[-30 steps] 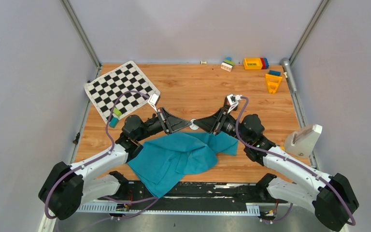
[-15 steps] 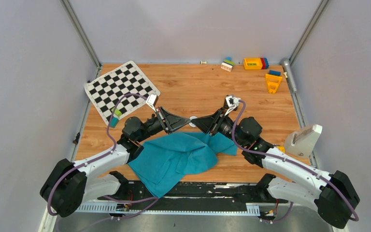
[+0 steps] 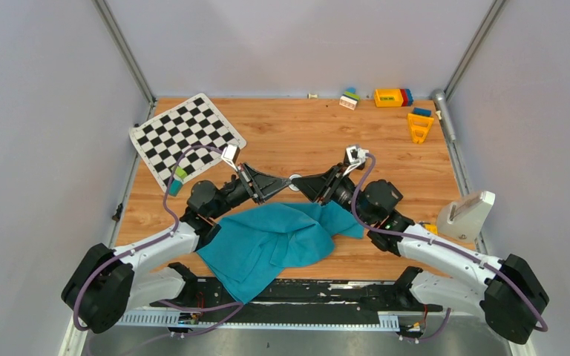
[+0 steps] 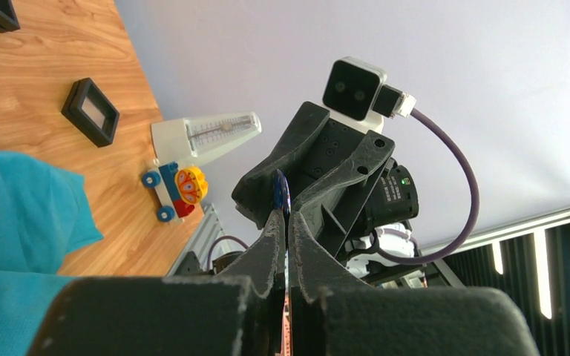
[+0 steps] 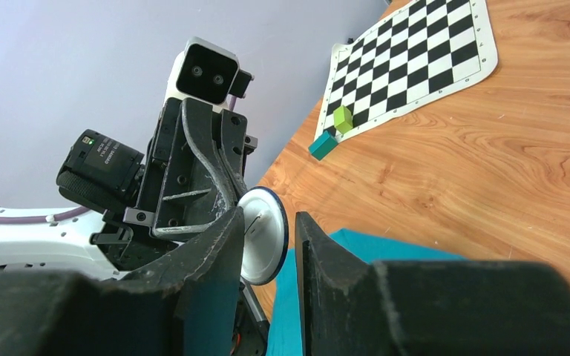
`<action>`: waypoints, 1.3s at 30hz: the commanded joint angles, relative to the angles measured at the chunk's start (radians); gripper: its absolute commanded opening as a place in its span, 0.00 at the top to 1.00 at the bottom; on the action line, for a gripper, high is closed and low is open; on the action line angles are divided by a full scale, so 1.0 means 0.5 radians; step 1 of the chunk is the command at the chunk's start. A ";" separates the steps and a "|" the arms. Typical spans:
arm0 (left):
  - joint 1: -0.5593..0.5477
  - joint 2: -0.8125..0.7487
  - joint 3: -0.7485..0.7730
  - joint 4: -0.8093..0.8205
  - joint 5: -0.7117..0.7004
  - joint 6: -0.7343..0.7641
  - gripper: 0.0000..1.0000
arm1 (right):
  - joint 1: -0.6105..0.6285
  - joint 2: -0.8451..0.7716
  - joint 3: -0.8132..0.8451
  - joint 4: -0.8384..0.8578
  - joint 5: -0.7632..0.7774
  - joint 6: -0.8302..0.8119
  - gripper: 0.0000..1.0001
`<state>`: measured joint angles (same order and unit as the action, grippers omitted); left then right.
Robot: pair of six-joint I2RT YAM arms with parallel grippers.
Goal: Remove the brooch from the garment
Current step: Close the brooch, then place the brooch at the center of the board.
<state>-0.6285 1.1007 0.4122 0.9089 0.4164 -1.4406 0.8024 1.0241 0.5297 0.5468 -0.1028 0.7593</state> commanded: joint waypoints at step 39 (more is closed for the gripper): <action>-0.597 0.000 0.689 -1.634 -0.459 2.518 1.00 | -0.178 -0.593 0.460 -2.390 0.482 -0.046 0.13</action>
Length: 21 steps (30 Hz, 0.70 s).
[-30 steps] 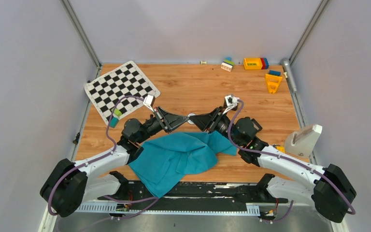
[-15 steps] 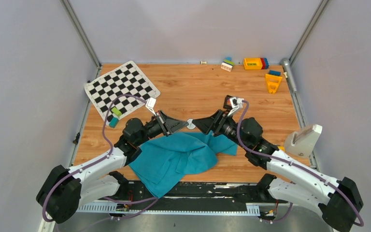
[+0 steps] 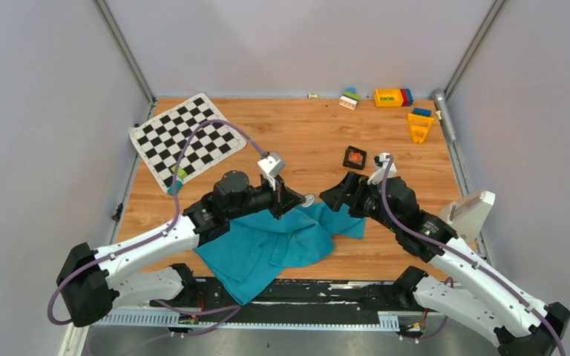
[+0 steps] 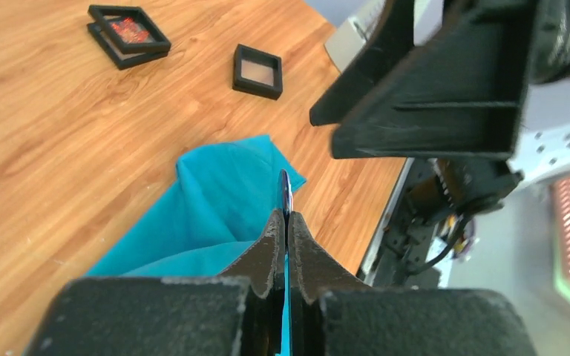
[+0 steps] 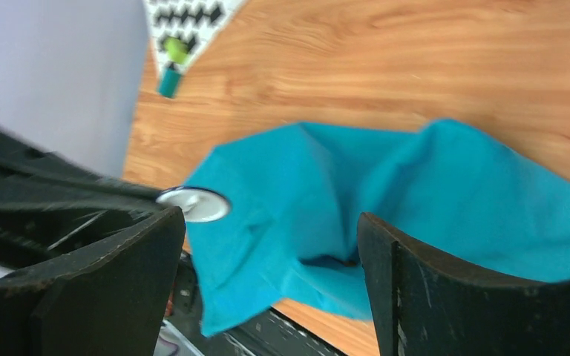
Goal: Remove the brooch from the garment
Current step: Place the brooch at the center of the board, then move the clothes to the center of the board.
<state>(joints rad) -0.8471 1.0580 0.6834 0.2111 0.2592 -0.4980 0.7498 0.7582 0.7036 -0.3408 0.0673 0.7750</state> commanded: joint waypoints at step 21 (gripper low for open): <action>0.260 1.408 0.715 -1.092 -0.039 0.641 1.00 | -0.888 0.185 -0.021 -0.679 0.224 0.157 0.00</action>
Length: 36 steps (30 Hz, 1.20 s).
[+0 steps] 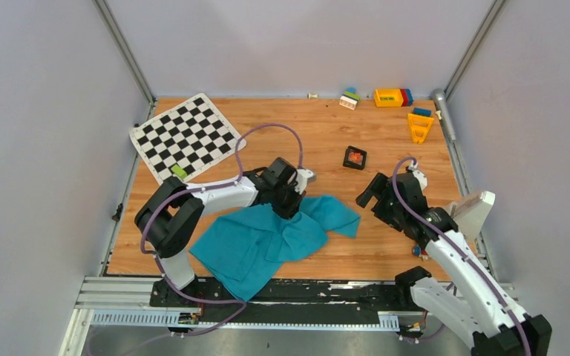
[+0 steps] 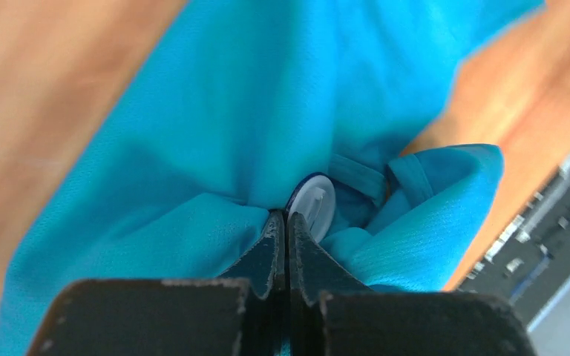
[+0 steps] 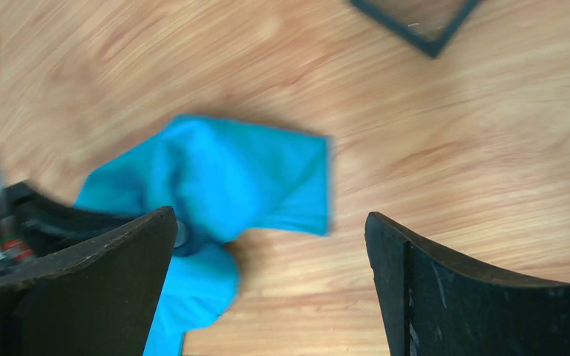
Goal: Remove the brooch from the garment
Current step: Move the clothes to the center of the board.
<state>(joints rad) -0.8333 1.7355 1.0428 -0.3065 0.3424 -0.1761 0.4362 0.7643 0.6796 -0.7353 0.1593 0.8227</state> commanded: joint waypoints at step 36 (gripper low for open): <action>-0.398 -0.278 0.149 0.140 -2.224 0.772 1.00 | -0.741 1.650 0.639 0.225 0.311 0.015 0.00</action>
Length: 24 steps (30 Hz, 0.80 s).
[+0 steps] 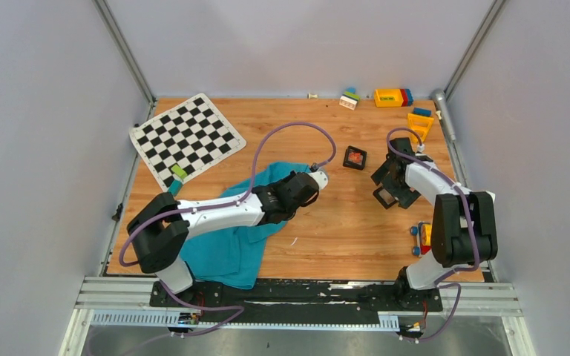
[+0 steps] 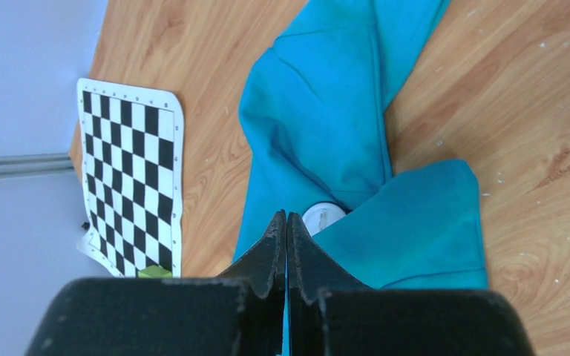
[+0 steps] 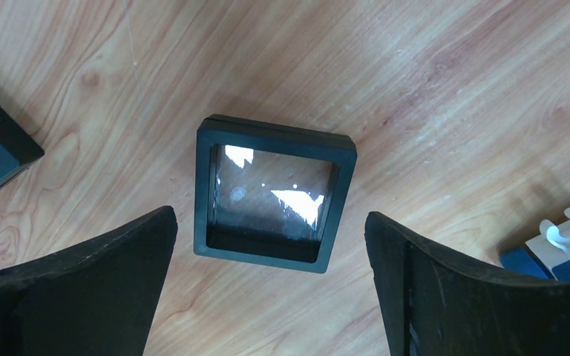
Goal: Remove the brooch from the garment
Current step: Move the clothes to the center of the board, then open the brooch box at the center of the board.
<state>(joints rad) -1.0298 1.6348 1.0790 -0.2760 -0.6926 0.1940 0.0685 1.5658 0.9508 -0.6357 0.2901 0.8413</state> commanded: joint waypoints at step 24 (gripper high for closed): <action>-0.008 -0.684 -0.598 0.836 0.410 0.170 1.00 | -0.004 -0.244 -0.038 0.075 -0.459 -0.304 0.42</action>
<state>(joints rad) -1.0325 1.3296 0.7933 0.0734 -0.5491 0.2615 0.0685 1.5448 0.9573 -0.6331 0.1635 0.7677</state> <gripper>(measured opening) 0.006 0.708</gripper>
